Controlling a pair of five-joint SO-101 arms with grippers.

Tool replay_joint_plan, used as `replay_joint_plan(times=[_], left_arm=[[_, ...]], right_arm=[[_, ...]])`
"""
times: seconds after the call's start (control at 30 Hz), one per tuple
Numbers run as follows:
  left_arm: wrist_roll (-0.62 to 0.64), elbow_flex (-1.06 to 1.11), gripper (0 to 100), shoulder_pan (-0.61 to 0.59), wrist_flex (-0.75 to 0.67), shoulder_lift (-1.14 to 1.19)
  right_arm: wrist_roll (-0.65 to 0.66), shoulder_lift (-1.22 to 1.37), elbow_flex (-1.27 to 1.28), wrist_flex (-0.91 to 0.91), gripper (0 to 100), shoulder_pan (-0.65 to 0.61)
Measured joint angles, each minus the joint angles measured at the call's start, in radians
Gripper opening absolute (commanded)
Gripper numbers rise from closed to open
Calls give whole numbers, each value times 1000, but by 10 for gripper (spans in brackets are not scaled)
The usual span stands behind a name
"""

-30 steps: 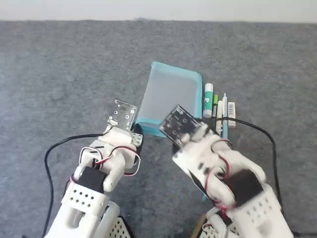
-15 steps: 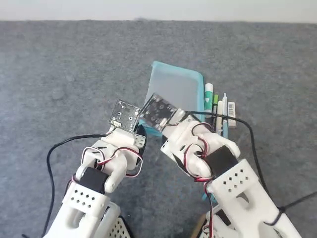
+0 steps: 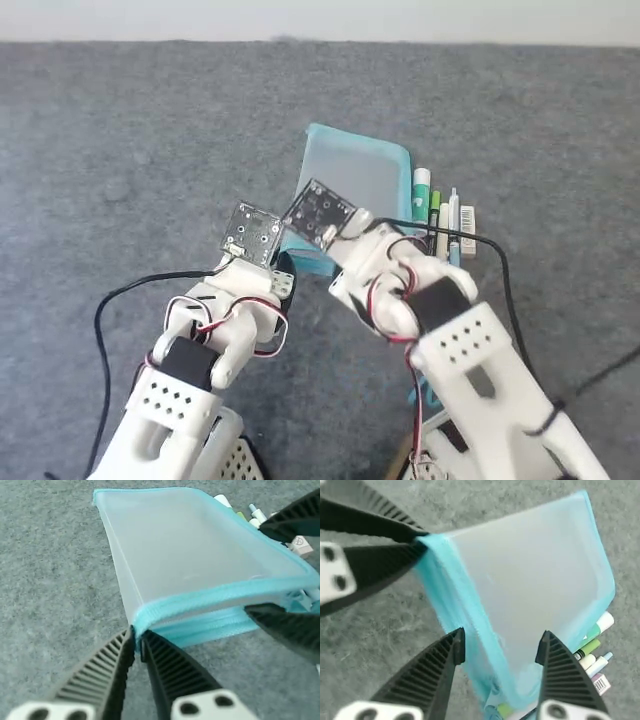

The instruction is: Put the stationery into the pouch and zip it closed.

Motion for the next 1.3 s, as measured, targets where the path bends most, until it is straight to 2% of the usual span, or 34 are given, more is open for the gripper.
replay_joint_plan(times=[0.3, 0.37, 0.5, 0.73, 0.93, 1.3], left_arm=[[0, 0, 10, 0, 0, 0], [0, 0, 10, 2, 0, 0], [0, 0, 10, 6, 0, 0], [0, -2, 28, 3, 0, -2], [-8, -20, 212, 3, 0, -2], [-43, -21, 195, 11, -2, -11]], right_arm=[[-9, 161, -5, -81, 225, 31], [-9, 184, -28, -83, 172, 32], [-11, 232, -69, -95, 0, 34], [-11, 253, -95, -107, 7, 44], [-11, 230, -103, -46, 7, 44], [81, 2, -103, 175, 7, 28]])
